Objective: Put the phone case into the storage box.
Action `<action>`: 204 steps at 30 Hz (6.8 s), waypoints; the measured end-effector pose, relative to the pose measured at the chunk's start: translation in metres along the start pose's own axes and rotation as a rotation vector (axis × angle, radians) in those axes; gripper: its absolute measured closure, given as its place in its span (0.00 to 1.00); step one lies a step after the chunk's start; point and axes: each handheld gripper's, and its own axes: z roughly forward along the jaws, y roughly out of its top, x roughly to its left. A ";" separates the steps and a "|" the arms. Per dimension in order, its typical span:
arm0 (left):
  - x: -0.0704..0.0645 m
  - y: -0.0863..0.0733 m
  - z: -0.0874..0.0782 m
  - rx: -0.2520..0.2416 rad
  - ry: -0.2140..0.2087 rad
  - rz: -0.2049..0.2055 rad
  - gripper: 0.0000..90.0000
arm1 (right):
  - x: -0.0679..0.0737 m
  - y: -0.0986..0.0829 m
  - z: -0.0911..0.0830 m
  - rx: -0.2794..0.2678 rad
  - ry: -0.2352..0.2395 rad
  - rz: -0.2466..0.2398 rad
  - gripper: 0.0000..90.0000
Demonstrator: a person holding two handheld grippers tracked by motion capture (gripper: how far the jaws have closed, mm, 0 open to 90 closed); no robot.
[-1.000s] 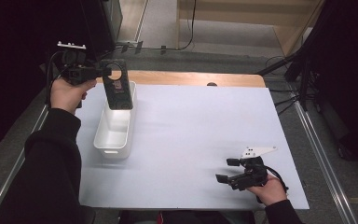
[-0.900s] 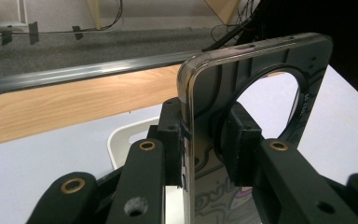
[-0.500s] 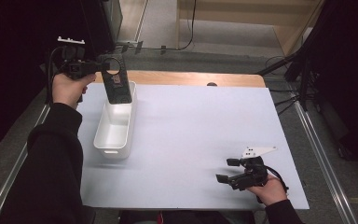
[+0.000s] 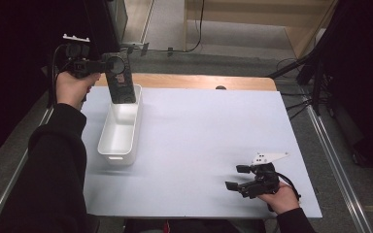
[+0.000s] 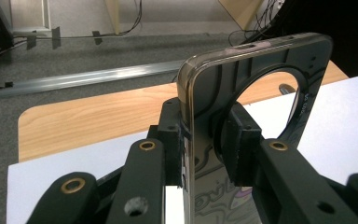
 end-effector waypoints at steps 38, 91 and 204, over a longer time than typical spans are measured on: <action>0.006 -0.009 0.039 0.000 0.052 0.014 0.79 | 0.000 -0.001 0.000 -0.005 0.007 0.003 0.14; 0.017 -0.047 0.071 -0.020 0.053 0.024 0.78 | 0.000 -0.001 0.002 -0.003 0.018 0.008 0.14; -0.027 -0.041 0.004 0.113 -0.181 0.041 0.33 | 0.000 0.011 0.012 0.009 0.045 -0.019 0.14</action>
